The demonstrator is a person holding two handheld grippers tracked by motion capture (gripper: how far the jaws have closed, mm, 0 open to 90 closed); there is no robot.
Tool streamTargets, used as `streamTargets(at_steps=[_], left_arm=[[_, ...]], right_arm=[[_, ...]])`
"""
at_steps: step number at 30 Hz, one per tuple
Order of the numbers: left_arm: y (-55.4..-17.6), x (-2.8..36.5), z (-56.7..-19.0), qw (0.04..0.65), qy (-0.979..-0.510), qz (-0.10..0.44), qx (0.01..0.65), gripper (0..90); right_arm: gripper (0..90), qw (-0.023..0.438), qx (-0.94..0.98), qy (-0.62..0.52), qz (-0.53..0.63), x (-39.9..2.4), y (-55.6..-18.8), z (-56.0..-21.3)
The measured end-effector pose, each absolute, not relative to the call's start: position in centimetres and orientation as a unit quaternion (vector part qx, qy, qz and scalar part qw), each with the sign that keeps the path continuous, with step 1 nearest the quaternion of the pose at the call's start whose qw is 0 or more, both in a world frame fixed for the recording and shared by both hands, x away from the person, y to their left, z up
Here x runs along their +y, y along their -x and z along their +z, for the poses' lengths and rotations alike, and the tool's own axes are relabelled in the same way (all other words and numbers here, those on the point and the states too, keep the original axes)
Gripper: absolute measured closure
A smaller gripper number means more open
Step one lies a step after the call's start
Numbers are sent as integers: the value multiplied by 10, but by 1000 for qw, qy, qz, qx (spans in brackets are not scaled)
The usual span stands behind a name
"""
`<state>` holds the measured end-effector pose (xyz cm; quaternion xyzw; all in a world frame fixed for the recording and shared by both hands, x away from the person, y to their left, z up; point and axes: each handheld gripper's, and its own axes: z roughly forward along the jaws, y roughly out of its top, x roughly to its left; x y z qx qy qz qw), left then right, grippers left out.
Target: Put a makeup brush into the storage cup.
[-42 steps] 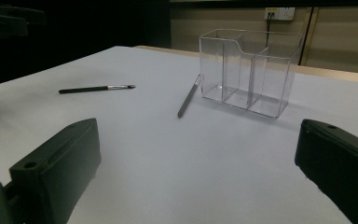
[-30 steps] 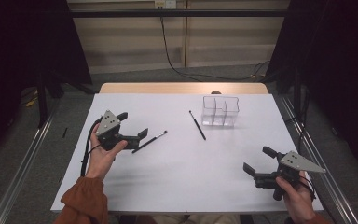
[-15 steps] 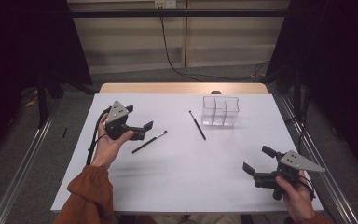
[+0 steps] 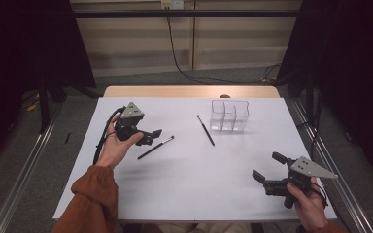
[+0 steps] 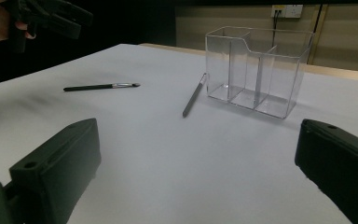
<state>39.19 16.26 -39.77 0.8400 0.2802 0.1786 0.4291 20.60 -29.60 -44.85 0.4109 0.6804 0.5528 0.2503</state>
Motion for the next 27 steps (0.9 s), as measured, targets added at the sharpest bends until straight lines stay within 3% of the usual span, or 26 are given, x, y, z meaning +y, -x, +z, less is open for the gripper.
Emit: streamTargets(at_steps=[27], left_arm=[[-408,155,-407,275,-914,95,283,61]], right_arm=[[0,241,688,-408,550,-295,-206,-450]])
